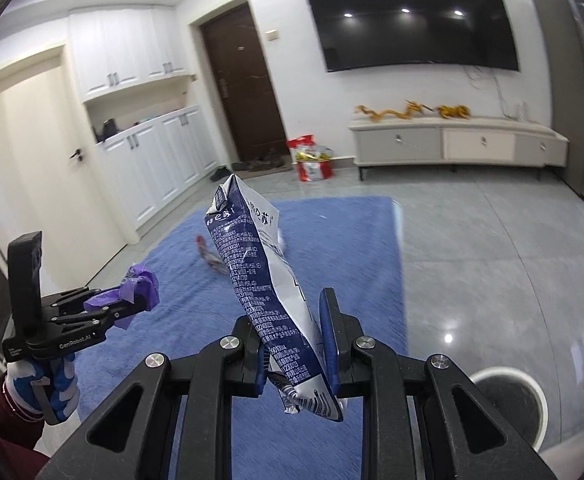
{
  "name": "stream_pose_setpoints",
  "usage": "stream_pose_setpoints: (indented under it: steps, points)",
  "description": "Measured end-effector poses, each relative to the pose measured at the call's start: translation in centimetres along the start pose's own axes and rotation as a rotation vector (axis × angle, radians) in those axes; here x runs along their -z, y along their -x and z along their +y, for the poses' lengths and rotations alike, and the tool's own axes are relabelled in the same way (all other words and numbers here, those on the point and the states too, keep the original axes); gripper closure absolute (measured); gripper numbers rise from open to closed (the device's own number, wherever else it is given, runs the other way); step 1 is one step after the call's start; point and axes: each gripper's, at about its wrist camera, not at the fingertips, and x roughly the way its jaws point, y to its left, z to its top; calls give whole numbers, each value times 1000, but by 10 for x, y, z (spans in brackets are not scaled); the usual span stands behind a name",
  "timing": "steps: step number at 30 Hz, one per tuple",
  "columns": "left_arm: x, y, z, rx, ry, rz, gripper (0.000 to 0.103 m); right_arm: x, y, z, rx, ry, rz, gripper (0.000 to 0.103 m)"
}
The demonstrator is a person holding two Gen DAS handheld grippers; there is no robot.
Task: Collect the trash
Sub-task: 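Carry purple bag and carton to the bin and open both tools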
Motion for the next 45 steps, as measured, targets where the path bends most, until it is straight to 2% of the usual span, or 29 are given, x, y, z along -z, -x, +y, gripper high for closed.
stream_pose_setpoints:
  steps: [13, 20, 28, 32, 37, 42, 45]
  points:
    - [-13, -48, -77, 61, -126, 79, 68, 44, 4, -88, 91, -195, 7, 81]
    - [-18, -84, -135, 160, -205, 149, 68, 76, 4, -143, 213, -288, 39, 81]
    - [-21, -134, -229, 308, -320, 250, 67, 121, -2, -211, 363, -413, 112, 81]
    - [-24, -163, -273, 380, -326, 325, 66, 136, -9, -239, 414, -445, 143, 81]
    - [-24, -200, -316, 420, -322, 390, 65, 148, -19, -272, 448, -484, 161, 81]
    - [-22, -234, -338, 442, -270, 456, 65, 162, -35, -294, 479, -511, 198, 81]
    - [-21, -247, -347, 449, -248, 484, 62, 169, -37, -294, 487, -526, 202, 81]
